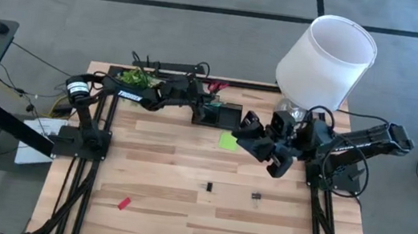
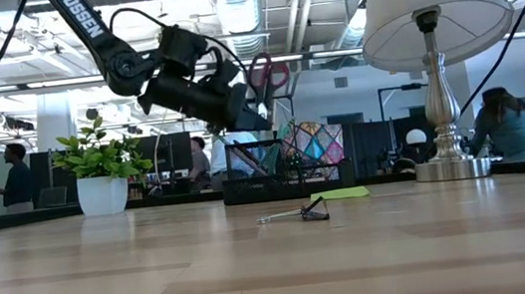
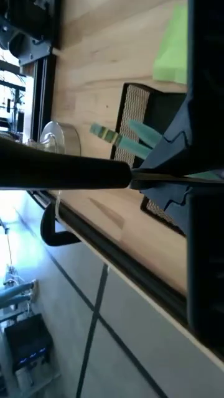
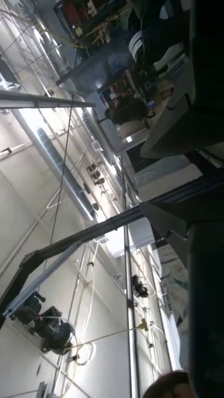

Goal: Pick and place office supplies into organizer
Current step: Put the black scissor into the black desk organizer

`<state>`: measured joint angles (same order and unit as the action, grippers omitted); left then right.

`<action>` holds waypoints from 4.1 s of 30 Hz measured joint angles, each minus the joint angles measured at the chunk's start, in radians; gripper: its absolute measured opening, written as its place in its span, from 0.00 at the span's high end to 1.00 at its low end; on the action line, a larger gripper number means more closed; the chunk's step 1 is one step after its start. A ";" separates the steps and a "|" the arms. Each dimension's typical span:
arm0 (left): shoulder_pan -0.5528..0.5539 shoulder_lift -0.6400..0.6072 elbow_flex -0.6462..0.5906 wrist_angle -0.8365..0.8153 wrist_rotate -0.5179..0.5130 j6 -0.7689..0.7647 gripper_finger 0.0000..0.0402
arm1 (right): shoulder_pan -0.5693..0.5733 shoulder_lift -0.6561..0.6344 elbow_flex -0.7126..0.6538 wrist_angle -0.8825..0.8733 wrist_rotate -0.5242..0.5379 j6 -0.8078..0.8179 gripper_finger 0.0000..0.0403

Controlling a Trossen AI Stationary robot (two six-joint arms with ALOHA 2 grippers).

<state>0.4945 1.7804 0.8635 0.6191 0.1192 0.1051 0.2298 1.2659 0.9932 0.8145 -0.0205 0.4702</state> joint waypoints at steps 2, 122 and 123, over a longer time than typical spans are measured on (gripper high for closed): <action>0.009 0.000 0.000 0.001 0.000 0.004 1.00 | 0.005 0.000 0.000 0.000 0.000 0.000 0.71; -0.008 -0.239 0.002 -0.456 -0.035 -0.527 0.65 | 0.039 0.000 0.000 -0.104 -0.005 -0.008 0.71; -0.007 -0.222 0.002 -0.434 -0.029 -0.536 0.65 | 0.039 0.000 0.000 -0.105 -0.005 -0.008 0.71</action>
<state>0.4873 1.5586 0.8654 0.1852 0.0899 -0.4309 0.2684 1.2663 0.9932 0.7097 -0.0254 0.4618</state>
